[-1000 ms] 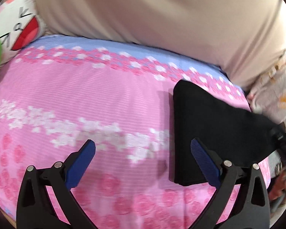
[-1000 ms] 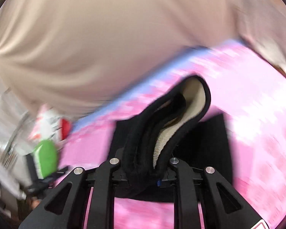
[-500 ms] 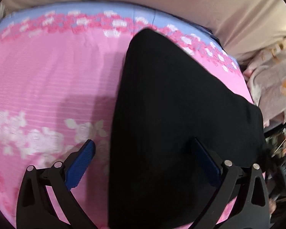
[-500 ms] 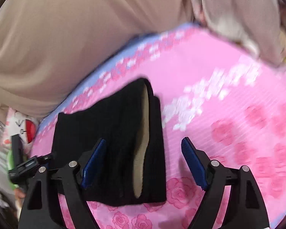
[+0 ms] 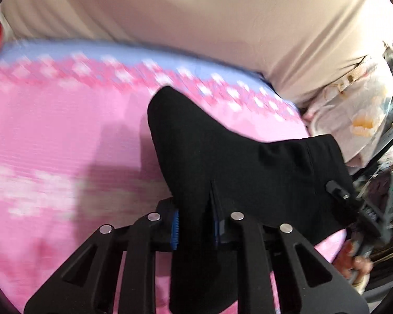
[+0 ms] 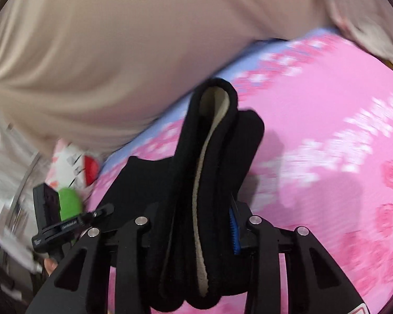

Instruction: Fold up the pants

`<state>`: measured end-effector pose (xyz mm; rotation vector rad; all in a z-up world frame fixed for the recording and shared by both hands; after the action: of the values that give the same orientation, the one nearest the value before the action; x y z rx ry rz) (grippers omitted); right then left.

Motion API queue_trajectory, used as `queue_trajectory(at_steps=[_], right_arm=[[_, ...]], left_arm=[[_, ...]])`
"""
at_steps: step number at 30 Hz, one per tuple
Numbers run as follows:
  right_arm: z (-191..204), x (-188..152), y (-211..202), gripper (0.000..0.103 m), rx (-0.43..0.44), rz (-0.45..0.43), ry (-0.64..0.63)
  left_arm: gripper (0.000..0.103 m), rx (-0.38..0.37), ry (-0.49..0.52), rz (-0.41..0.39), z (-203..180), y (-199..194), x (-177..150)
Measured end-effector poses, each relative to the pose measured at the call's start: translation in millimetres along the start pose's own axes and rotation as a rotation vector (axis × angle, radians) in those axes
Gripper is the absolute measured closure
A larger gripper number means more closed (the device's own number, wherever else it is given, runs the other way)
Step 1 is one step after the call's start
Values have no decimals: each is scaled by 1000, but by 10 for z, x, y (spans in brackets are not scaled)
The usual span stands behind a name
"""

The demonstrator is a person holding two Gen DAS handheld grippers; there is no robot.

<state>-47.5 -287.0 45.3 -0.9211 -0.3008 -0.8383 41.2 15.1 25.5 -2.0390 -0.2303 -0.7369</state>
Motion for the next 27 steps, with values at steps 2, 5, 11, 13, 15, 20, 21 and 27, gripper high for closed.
queue_trajectory(at_steps=[2, 5, 11, 13, 15, 20, 21, 27], right_arm=[[236, -104, 99, 68, 44, 33, -31], [299, -415, 554, 62, 17, 129, -59], [89, -608, 487, 41, -157, 94, -28], [210, -452, 297, 41, -197, 23, -91], [389, -266, 269, 41, -167, 4, -136], [398, -18, 837, 40, -238, 94, -205], [336, 12, 1022, 70, -244, 136, -198], [663, 183, 728, 99, -148, 36, -229]], left_arm=[[85, 98, 10, -41, 200, -331, -43], [76, 257, -9, 6, 632, -400, -274], [74, 429, -42, 7, 909, -310, -552], [64, 489, 13, -79, 747, -463, -470], [38, 528, 97, -155, 499, -530, -369], [35, 517, 183, -157, 238, -371, -339], [35, 512, 178, -136, 240, -294, -339], [35, 540, 147, -68, 374, -31, -383]])
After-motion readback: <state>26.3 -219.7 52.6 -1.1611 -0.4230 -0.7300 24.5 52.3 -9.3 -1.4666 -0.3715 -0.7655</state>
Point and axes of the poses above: each gripper's, at about its wrist camera, not at the fingertips, and y roughly the way its jaws point, z to its left, x to its top, the point moved 5 cm from there along y, roughly the way its jaws point, and after that the axes turned 2 degrees about -x, right-handed, at the moved point
